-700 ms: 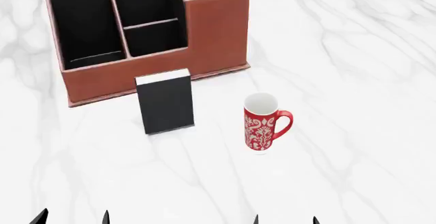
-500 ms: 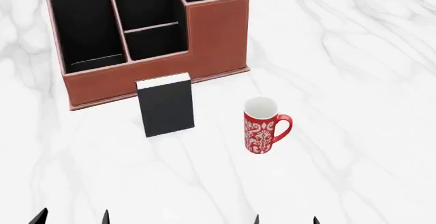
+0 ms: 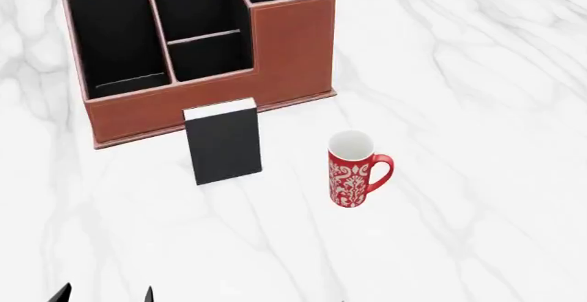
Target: Pick up the book and place it in the front compartment of the caddy.
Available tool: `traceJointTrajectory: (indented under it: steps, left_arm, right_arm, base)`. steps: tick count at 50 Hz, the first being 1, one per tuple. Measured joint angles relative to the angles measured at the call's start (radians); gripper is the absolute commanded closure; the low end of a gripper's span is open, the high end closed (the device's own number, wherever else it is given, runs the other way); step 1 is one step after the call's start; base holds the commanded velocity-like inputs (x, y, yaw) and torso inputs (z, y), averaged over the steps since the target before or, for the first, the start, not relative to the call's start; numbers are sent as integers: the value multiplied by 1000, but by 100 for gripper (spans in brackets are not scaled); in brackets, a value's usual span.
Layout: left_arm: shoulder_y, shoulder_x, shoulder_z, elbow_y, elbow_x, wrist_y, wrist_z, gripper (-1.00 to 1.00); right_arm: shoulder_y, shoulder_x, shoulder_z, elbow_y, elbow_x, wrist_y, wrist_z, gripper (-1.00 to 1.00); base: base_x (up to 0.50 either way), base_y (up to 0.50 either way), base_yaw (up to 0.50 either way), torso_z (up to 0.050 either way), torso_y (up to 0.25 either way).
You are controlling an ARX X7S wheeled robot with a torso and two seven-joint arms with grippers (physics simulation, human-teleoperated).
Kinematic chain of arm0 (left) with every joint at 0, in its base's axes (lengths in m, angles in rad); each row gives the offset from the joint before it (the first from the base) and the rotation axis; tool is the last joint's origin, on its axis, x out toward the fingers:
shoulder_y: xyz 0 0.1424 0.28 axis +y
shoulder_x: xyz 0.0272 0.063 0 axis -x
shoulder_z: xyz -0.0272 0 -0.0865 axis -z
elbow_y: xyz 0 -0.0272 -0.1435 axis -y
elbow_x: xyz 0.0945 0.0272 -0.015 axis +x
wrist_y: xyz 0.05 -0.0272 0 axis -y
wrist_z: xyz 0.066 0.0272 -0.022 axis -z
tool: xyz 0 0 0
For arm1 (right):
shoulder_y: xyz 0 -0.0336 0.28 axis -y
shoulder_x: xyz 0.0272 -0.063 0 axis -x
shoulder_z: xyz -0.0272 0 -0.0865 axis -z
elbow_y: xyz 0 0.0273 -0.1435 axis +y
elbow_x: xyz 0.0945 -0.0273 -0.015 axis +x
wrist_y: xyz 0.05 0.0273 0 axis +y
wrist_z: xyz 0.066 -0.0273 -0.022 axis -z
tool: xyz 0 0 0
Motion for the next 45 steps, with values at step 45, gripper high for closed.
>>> traceJointTrajectory:
  steps: [45]
  left_arm:
    - [-320, -94, -20, 671, -44, -591, -104, -100]
  right_arm:
    - [364, 189, 93, -685, 171, 628, 104, -100]
  base:
    - [0, 21, 0, 0, 0]
